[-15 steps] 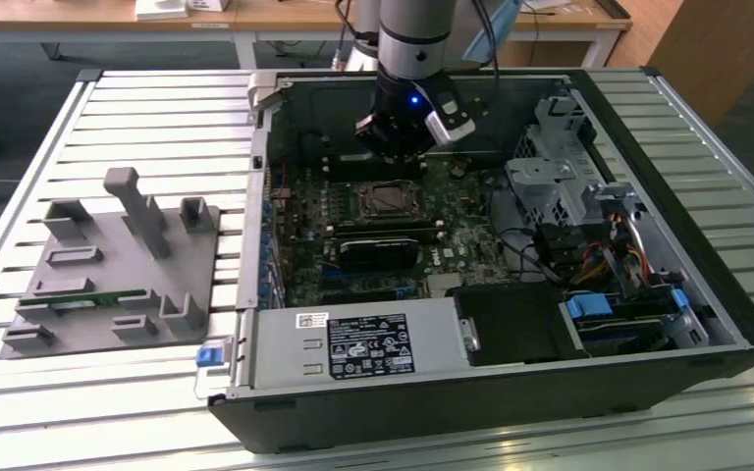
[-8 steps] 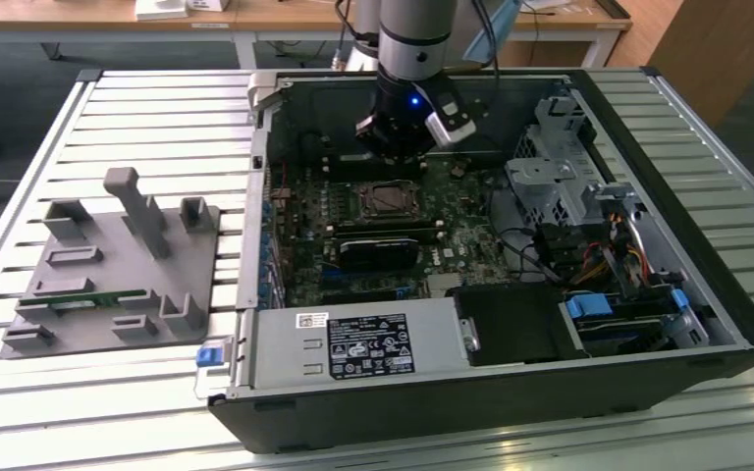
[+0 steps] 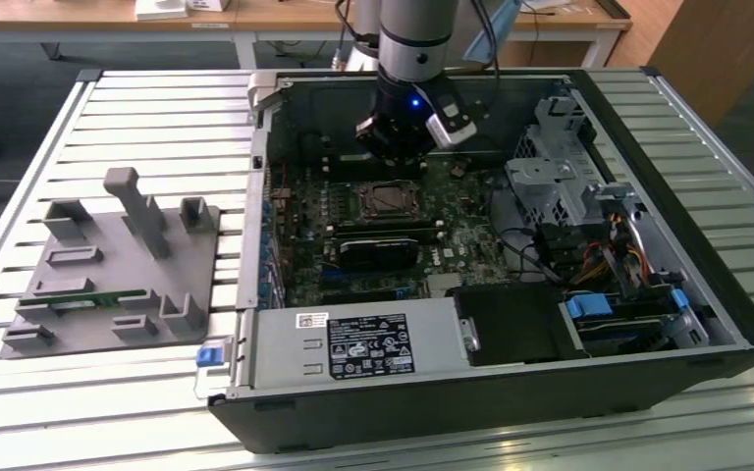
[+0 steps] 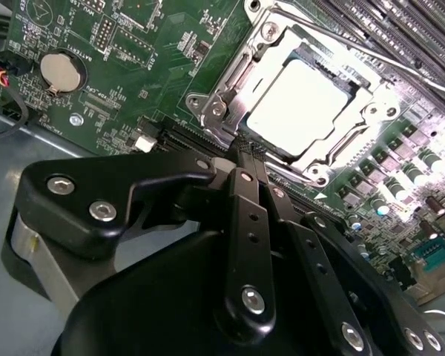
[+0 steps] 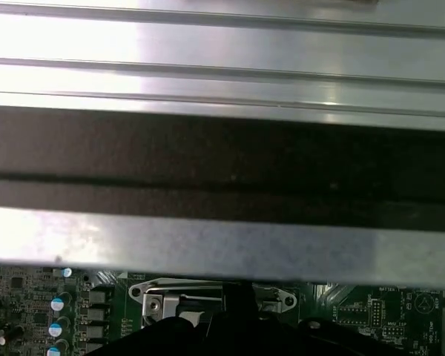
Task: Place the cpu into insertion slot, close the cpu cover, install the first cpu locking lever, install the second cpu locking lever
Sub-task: 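Install the second cpu locking lever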
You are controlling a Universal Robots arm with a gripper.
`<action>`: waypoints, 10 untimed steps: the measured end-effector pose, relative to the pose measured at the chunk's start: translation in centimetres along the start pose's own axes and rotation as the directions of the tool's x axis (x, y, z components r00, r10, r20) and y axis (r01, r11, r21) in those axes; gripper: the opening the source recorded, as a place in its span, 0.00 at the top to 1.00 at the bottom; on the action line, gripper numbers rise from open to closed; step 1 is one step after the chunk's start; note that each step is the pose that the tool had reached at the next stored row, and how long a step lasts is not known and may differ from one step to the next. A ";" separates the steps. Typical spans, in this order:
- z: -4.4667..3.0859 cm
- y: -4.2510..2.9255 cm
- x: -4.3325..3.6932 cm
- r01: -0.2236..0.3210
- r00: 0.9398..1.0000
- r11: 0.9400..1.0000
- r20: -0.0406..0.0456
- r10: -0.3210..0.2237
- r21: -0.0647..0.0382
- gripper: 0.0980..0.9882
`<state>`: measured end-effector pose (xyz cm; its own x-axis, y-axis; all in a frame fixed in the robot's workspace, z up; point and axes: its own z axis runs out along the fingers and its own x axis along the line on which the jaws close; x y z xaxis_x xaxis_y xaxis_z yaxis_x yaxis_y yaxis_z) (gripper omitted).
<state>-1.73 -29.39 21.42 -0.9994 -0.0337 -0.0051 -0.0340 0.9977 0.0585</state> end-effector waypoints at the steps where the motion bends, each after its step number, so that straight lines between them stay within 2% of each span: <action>1: 0.00 -0.03 0.00 0.000 1.000 1.000 0.000 0.000 0.000 0.99; 10: -0.04 -0.59 0.02 0.000 1.000 1.000 0.000 0.000 0.000 0.99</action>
<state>-1.73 -29.98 21.42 -0.9994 -0.0338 -0.0051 -0.0340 0.9977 0.0585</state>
